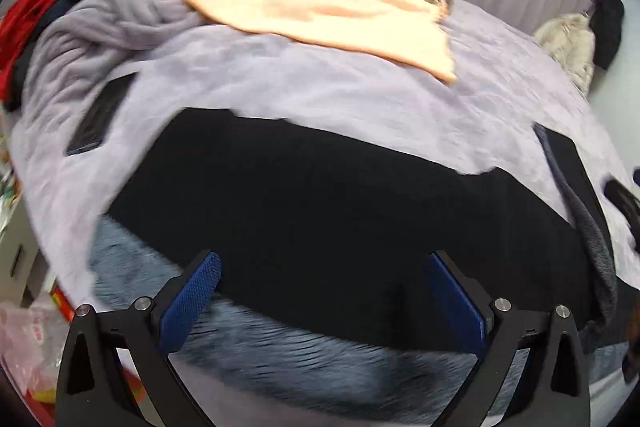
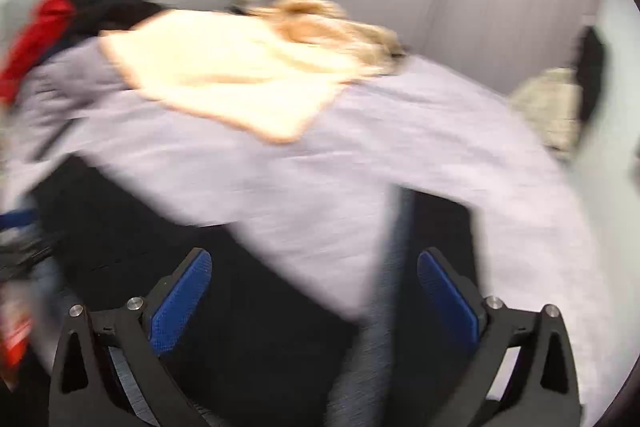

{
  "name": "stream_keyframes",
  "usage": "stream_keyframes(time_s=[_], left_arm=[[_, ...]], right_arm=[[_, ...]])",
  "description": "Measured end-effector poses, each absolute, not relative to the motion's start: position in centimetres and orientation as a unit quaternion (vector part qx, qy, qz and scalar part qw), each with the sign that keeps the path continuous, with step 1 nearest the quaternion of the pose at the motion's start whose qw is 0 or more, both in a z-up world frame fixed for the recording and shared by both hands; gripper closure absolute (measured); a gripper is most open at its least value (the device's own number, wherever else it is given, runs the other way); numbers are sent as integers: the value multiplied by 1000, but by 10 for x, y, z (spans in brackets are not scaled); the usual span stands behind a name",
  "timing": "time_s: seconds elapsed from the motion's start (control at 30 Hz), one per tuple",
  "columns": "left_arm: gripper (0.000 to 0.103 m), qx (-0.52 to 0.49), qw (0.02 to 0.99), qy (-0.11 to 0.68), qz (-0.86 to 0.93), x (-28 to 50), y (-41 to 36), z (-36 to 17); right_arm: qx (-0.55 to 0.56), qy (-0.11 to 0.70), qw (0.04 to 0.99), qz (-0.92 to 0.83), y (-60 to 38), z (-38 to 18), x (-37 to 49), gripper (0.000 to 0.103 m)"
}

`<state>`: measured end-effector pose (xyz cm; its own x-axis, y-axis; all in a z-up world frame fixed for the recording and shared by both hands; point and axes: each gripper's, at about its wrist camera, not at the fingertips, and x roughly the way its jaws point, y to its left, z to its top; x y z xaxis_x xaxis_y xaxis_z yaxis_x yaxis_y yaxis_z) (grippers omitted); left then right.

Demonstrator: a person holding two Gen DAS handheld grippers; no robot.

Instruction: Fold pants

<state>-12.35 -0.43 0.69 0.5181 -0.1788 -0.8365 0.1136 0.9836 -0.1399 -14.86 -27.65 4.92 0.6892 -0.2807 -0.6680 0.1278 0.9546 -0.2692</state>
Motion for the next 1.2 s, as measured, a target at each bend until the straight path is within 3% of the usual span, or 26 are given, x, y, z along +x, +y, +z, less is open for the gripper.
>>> stream_keyframes(time_s=[0.2, 0.27, 0.33, 0.4, 0.57, 0.63, 0.7, 0.77, 0.8, 0.87, 0.93, 1.2], left_arm=[[0, -2, 849, 509, -141, -123, -75, -5], [0, 14, 847, 509, -151, -126, -86, -7], [0, 23, 849, 506, -151, -132, -90, -9], [0, 25, 848, 507, -153, -134, -86, -10], [0, 32, 848, 508, -149, -133, -88, -15], [0, 51, 849, 506, -144, -132, -94, -20], [0, 63, 850, 504, -142, -132, -100, -22], [0, 61, 849, 504, -144, -133, -99, -23], [0, 59, 849, 504, -147, -133, -98, -24], [0, 56, 849, 504, -149, -133, -97, -24], [0, 58, 849, 503, -150, -135, -96, -24], [0, 24, 836, 514, -192, -136, -102, -12]], right_arm=[[-132, 551, 798, -203, -330, -29, -63, 0], [-128, 569, 781, -224, -341, -47, -57, 7], [-24, 571, 797, -194, -365, -46, -74, 54], [-24, 549, 806, -219, -375, -35, -97, 77], [-2, 533, 802, -269, -395, -27, -127, 74], [-11, 544, 795, -267, -391, -32, -105, 45], [-30, 557, 785, -269, -387, -41, -79, 31], [-23, 578, 771, -265, -393, -50, -58, 28], [-21, 578, 773, -262, -395, -53, -49, 30], [-20, 573, 783, -240, -400, -53, -45, 53], [5, 558, 797, -231, -408, -40, -60, 98], [131, 389, 877, -251, -411, 57, -196, 97]])
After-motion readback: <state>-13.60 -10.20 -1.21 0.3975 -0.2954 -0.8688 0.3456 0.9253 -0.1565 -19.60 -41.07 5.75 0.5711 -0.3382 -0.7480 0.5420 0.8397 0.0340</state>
